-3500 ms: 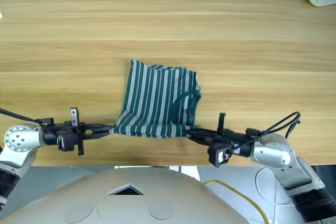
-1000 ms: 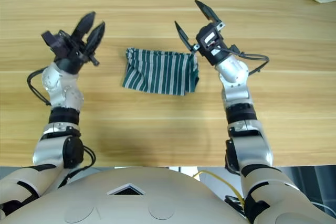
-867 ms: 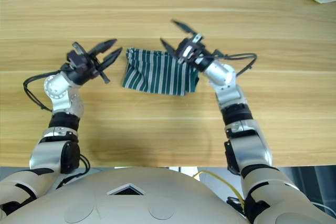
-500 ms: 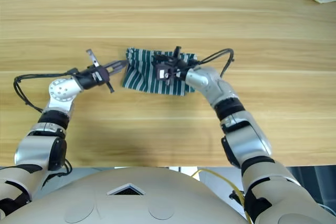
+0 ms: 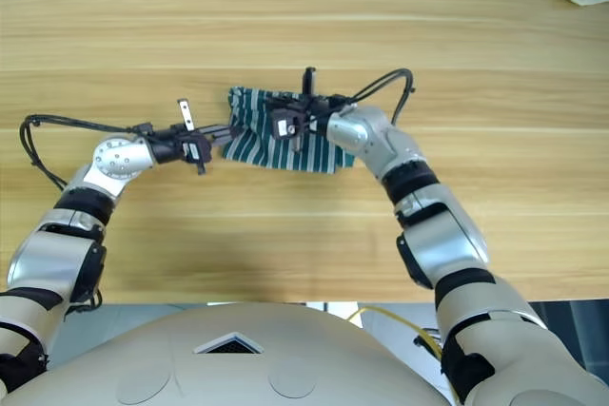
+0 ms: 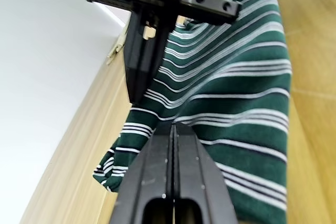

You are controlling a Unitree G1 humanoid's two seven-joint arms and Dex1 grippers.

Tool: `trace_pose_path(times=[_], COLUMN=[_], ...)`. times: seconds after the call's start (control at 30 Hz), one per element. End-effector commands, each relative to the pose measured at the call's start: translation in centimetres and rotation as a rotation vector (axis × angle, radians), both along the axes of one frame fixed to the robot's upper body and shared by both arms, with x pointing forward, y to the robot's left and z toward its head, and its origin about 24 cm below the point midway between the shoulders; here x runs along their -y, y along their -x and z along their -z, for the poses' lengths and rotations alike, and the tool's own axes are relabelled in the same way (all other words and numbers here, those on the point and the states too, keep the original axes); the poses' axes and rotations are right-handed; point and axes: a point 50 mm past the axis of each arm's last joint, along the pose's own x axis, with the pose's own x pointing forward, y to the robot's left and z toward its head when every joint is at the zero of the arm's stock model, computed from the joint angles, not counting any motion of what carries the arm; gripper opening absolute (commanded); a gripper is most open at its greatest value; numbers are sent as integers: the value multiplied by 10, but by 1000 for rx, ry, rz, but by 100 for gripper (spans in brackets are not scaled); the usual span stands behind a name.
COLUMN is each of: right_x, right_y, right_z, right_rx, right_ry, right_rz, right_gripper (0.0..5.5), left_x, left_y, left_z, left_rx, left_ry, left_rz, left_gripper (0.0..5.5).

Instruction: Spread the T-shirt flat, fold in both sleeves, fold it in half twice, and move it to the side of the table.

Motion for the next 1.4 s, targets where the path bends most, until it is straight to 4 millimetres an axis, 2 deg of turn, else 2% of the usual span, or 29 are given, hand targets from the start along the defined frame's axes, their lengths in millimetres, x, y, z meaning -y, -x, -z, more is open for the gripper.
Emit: trace_pose_path(times=[0.03, 0.13, 0.37, 0.6, 0.73, 0.87, 1.03, 1.23, 1.33, 1.4], right_x=[-4, -3, -1, -7, -13, -12, 8, 32, 36, 35], right_y=[-1, -7, -16, -19, -14, -13, -21, -29, -28, -26], right_z=[2, 6, 13, 13, 23, 28, 32, 34, 38, 41], right_rx=[-12, 1, 32, 28, 7, -6, -15, -35, -49, -58], right_ry=[82, 183, 377, 448, 498, 507, 553, 594, 595, 595], right_rz=[-35, -31, -41, -76, -107, -99, 4, 123, 149, 152], right_gripper=[1, 1, 1, 1, 1, 1, 1, 1, 1, 1], left_x=[-4, -4, 6, 8, 1, -11, -28, -47, -44, -38], left_y=[-12, -17, -20, -13, -8, -7, 3, 24, 32, 27], left_z=[-13, -17, -23, -6, 14, 24, 28, 18, 7, -3], left_rx=[61, 99, 152, 128, 110, 118, 114, 109, 121, 165], left_ry=[-106, -229, -388, -599, -779, -884, -890, -899, -856, -823], left_rz=[21, 62, 193, 323, 396, 416, 417, 433, 439, 400], left_gripper=[0, 0, 0, 0, 0, 0, 0, 0, 0, 0])
